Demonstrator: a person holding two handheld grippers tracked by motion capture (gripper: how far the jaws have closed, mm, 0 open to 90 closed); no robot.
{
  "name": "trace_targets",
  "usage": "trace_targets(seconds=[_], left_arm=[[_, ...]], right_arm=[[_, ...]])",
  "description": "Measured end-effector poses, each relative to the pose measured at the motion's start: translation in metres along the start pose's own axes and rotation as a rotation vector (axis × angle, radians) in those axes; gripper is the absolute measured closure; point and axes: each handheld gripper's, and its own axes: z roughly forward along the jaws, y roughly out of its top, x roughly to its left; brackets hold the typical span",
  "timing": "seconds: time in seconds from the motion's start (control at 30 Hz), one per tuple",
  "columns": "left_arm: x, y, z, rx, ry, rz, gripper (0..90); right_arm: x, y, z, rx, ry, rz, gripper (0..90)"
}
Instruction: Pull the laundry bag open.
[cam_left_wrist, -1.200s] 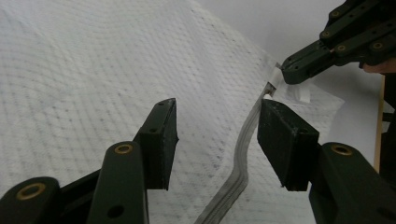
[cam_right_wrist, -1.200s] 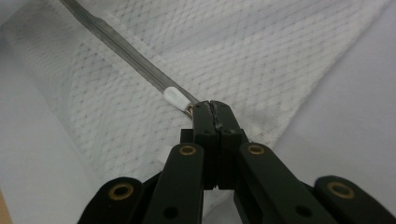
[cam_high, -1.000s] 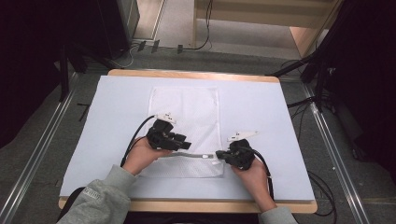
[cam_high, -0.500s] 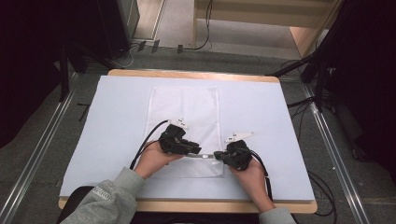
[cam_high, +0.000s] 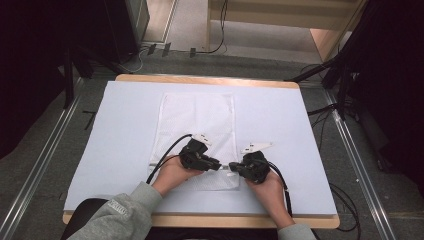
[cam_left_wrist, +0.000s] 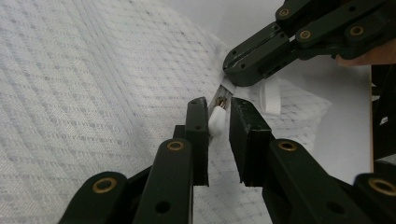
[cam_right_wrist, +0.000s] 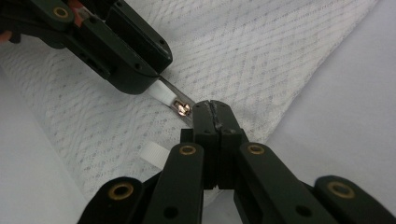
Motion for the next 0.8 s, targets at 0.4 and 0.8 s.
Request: trace_targets(seconds=[0.4,0.8], left_arm=[[-0.007,-0.002,0.013,-0.006,-0.006,0.012,82.4],[-0.003,0.001,0.015,0.0,-0.022,-0.032,87.8]], right_arm=[[0.0,-0.001,0.0,-0.001,0.001,0.0,90.0],[0.001,-0.001,0.0,-0.001,-0.004,-0.003,90.0]])
